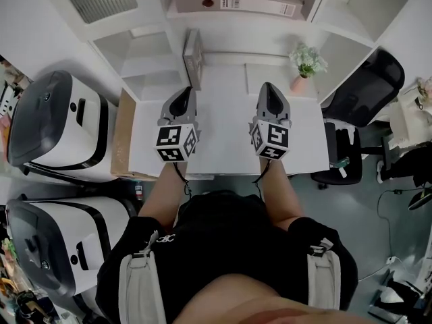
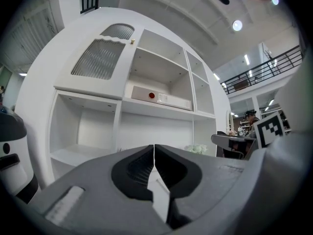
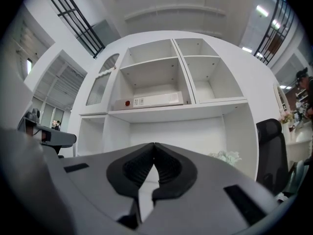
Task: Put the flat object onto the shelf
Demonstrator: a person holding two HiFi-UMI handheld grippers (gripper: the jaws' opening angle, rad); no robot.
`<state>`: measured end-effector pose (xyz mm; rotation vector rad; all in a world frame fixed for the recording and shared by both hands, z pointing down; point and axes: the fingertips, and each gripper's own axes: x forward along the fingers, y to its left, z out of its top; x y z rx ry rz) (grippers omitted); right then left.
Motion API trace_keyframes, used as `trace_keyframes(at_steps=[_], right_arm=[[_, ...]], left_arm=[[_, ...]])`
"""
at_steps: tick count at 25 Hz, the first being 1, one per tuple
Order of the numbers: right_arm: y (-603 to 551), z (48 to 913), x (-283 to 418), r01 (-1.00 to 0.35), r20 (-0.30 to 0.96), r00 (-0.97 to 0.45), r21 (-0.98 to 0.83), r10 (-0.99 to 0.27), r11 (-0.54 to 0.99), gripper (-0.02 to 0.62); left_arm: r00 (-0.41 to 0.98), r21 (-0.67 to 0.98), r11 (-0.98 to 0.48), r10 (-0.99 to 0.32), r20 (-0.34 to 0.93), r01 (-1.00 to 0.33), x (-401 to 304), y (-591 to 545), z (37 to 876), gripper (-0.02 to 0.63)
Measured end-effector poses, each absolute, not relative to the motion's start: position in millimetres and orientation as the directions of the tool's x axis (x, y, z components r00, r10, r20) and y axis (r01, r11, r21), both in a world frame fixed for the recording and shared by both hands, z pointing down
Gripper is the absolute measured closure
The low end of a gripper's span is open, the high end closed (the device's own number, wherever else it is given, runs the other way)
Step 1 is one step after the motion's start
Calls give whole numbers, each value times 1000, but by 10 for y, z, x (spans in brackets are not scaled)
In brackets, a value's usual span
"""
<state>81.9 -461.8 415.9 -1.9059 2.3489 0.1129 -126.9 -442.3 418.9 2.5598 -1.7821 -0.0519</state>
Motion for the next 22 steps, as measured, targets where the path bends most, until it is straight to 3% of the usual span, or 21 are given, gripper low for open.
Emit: trace_keyframes(at_steps=[22], right_arm=[[-4230, 3980, 750, -976, -176, -206, -28, -963, 214, 594]], left_arm=[[374, 74, -374, -927, -17, -924, -1221, -4112, 4074, 584]])
